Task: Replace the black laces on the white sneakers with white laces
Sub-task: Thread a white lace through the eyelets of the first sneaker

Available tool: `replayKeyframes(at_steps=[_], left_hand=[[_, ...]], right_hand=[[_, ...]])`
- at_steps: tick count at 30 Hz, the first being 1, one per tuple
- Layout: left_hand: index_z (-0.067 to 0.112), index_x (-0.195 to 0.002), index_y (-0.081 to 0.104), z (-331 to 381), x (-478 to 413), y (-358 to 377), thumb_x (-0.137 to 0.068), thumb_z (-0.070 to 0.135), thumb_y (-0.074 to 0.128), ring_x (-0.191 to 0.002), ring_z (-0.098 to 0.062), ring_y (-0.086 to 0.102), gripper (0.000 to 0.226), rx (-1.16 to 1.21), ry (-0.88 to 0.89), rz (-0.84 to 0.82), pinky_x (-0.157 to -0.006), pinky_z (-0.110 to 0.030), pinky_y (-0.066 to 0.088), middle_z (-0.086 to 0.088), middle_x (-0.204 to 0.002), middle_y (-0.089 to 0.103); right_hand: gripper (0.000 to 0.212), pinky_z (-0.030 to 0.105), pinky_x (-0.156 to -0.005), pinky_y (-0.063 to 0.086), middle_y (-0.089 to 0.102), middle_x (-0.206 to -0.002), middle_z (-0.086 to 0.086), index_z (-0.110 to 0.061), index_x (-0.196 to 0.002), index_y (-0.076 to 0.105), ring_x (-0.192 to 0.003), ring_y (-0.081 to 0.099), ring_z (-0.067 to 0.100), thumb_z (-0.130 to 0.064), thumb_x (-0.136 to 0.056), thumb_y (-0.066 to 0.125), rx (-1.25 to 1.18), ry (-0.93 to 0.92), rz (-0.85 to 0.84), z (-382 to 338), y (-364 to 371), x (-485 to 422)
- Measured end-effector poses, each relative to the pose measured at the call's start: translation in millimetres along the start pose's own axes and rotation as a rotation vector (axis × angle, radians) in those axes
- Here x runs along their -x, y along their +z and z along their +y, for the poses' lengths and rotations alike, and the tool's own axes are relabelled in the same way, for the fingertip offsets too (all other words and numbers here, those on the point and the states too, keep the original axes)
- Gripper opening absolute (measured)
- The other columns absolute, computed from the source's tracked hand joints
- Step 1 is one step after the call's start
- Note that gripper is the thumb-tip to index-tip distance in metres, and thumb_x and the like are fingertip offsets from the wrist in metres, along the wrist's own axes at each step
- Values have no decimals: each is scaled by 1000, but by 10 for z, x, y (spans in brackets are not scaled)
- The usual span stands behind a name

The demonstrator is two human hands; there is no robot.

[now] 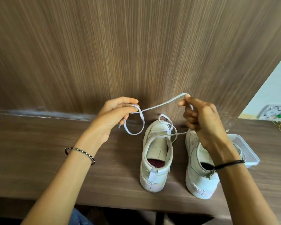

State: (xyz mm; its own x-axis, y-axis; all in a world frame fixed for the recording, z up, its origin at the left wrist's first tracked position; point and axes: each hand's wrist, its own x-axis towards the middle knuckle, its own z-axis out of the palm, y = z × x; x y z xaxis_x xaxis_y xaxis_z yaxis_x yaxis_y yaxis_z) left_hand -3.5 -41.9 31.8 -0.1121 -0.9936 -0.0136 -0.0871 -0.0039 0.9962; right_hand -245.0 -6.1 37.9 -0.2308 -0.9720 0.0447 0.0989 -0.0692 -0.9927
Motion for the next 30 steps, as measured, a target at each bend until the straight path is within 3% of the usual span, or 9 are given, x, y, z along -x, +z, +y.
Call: replayKeyframes(at_steps=[6, 9, 14, 18, 21, 23, 25, 28, 30], left_hand=[[10, -99, 76, -12, -83, -89, -90, 19, 65, -56, -9, 43, 17, -38, -75, 85, -51, -24, 33, -10, -82, 71], [12, -102, 73, -72, -93, -108, -90, 12, 62, -62, -12, 44, 16, -156, -55, 124, -59, -25, 40, -6, -79, 57], [19, -99, 72, -159, -105, -163, -93, 6, 60, -59, -10, 48, 19, -208, 15, 193, -62, -26, 44, 3, -81, 62], [5, -103, 73, -30, -52, -97, -93, -5, 51, -52, -8, 43, 26, 100, 64, 116, -54, -21, 42, -5, -86, 67], [2, -103, 72, 30, -49, -7, -92, -8, 46, -55, -10, 42, 30, 259, 84, 31, -52, -21, 40, -6, -83, 68], [1, -108, 71, 47, -43, 65, -93, -7, 45, -60, -12, 45, 31, 252, 109, -31, -54, -22, 41, -8, -86, 69], [0, -113, 69, 65, -26, 140, -94, -8, 44, -65, -14, 48, 33, 255, 143, -95, -57, -22, 42, -8, -90, 69], [4, -120, 67, 80, 8, 225, -97, -9, 44, -80, -17, 58, 35, 202, 194, -201, -62, -23, 45, -7, -100, 69], [9, -122, 67, 60, 20, 245, -98, -8, 48, -86, -15, 60, 35, 69, 233, -229, -65, -21, 47, -4, -105, 70]], right_hand=[[33, 24, -43, 13, 18, -58, -3, -11, -71, 66, -49, 14, 12, -24, -100, 56, -26, -50, 76, -64, -62, 15], [34, 24, -43, 12, 21, -58, -2, -14, -68, 63, -46, 16, 10, -21, -100, 54, -155, -81, 217, -88, -56, 20], [35, 22, -40, 19, 30, -51, -5, -13, -68, 62, -44, 24, 9, -22, -101, 53, -194, -120, 399, -16, -126, -23], [28, 25, -59, 40, 61, -67, 8, -11, -78, 72, -60, 49, 12, -30, -96, 62, 368, -138, 226, 99, -92, -9], [35, 31, -90, 40, 63, -112, 6, -11, -114, 63, -105, 57, 20, -39, -93, 69, 904, -297, 207, 234, 42, 51], [41, 33, -102, 39, 57, -126, -1, -16, -125, 58, -119, 53, 16, -41, -94, 68, 819, -427, 141, 237, 170, 100], [30, 29, -104, 45, 66, -122, -10, -23, -122, 64, -119, 59, 4, -42, -99, 65, 521, -352, -60, 197, 306, 144], [27, 36, -96, 52, 75, -99, -5, -22, -114, 66, -103, 70, 10, -44, -106, 52, 373, -260, -330, 252, 470, 179], [31, 43, -79, 54, 71, -80, 1, -18, -104, 64, -78, 67, 16, -45, -107, 49, 412, -278, -348, 310, 496, 169]])
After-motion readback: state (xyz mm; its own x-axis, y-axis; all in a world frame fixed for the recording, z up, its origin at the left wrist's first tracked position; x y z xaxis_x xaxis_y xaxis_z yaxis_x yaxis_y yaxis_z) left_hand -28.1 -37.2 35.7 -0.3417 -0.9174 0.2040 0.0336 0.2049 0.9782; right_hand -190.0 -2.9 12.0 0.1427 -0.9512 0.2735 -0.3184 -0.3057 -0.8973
